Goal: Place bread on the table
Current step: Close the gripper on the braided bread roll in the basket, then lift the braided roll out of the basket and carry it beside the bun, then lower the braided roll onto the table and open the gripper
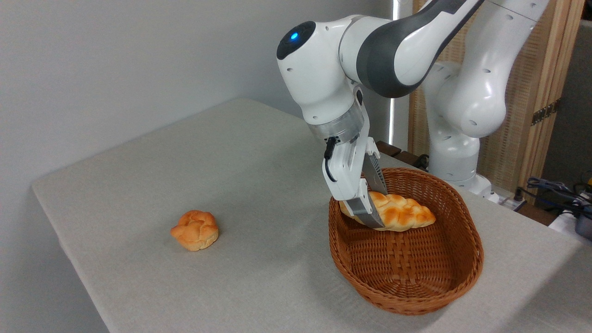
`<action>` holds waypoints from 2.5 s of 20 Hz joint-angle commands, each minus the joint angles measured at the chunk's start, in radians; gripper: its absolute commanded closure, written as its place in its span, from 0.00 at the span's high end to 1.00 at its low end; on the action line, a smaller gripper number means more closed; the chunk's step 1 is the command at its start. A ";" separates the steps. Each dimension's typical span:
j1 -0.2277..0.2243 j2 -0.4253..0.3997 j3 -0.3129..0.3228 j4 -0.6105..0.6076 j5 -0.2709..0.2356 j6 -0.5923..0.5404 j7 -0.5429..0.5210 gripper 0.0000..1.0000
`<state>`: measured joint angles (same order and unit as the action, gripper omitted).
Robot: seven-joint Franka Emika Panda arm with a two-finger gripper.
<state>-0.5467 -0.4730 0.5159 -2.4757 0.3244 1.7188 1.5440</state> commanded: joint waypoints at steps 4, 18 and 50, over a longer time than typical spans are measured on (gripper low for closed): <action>0.001 0.001 0.009 0.004 0.019 -0.025 0.041 0.10; -0.004 0.028 0.004 0.271 -0.001 -0.206 0.034 0.10; 0.045 0.761 -0.011 0.888 -0.361 0.062 -0.487 1.00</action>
<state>-0.5075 0.2986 0.5037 -1.5958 -0.0403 1.7799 1.0665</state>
